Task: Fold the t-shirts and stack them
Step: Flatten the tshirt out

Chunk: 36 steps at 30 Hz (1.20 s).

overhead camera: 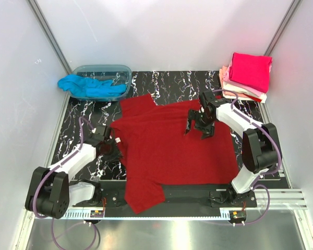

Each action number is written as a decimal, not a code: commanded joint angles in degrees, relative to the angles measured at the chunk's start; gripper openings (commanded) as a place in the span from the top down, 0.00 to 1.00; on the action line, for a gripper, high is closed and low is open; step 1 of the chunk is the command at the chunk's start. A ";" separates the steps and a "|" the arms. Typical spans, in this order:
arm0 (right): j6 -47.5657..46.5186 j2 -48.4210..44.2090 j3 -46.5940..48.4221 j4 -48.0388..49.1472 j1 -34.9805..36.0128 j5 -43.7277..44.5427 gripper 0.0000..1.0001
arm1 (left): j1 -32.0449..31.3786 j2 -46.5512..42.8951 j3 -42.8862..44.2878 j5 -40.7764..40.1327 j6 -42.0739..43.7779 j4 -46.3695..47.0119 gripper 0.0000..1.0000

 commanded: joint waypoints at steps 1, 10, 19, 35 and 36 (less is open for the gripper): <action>-0.60 0.01 2.22 4.33 -0.04 -1.50 0.05 | -0.26 2.25 -1.81 0.42 -0.41 5.71 0.75; -1.57 11.00 6.00 5.74 -1.88 1.39 0.03 | 0.26 -1.95 15.72 -4.94 5.37 -15.58 0.95; -1.04 12.50 2.40 8.91 -6.28 -1.24 0.04 | 5.71 1.90 24.91 -7.32 18.38 -30.06 0.74; -2.18 3.00 6.52 3.37 -6.11 -3.00 0.04 | 5.98 2.42 30.97 0.41 16.90 -21.90 0.21; -2.27 3.70 9.05 2.76 -6.11 -3.17 0.04 | 5.46 4.95 31.67 0.68 16.81 -18.14 0.22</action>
